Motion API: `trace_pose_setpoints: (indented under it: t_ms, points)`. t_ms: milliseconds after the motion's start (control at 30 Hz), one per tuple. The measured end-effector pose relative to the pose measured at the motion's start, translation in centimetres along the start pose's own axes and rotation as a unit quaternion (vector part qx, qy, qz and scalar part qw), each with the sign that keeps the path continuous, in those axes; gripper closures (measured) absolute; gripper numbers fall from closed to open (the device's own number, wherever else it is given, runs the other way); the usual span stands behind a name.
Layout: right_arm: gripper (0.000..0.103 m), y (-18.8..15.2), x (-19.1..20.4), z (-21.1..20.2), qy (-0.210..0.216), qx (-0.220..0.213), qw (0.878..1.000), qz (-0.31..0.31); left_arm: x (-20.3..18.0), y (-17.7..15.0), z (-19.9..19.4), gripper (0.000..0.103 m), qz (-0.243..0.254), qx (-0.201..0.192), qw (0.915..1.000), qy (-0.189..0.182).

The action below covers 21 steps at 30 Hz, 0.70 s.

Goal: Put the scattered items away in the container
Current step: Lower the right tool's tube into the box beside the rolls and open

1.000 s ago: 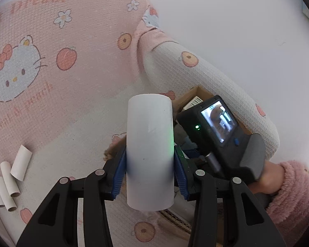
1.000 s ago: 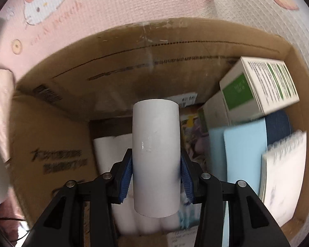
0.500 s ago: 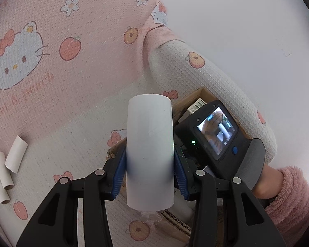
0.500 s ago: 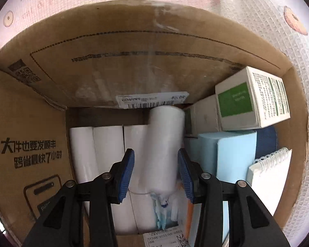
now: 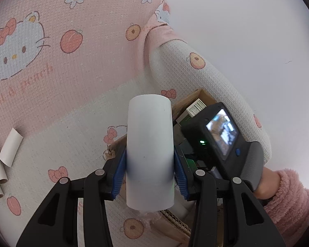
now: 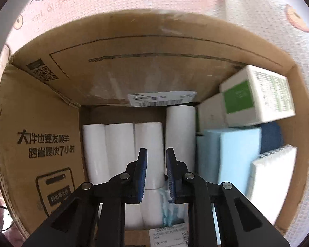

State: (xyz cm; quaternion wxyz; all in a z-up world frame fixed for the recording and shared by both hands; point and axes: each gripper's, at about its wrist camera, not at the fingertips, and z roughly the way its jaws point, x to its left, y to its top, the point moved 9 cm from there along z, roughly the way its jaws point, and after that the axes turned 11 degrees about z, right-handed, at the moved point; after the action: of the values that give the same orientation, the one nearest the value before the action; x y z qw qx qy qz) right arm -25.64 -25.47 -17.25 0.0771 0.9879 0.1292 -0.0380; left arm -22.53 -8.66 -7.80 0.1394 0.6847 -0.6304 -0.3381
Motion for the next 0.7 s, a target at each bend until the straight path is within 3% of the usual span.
trace_pose_setpoints:
  t_ms: [133,400,533,700]
  points:
    - [0.087,0.0,-0.3,1.2,-0.031,0.002,0.999,-0.02,0.0,-0.1,0.0,0.056,0.004,0.002,1.0,-0.001]
    - [0.089,-2.6,-2.1,2.6,-0.064,0.061,0.996,-0.028,-0.2,-0.1,0.3,0.056,0.016,0.009,0.9998,0.0]
    - [0.089,-3.1,-2.5,0.8,-0.02,0.058,0.998,-0.004,-0.3,-0.1,0.4,0.056,0.018,0.015,0.9997,0.003]
    - [0.089,-3.3,-3.6,-5.9,0.03,-0.006,0.999,0.011,-0.6,0.0,0.5,0.056,0.024,0.025,0.9993,0.015]
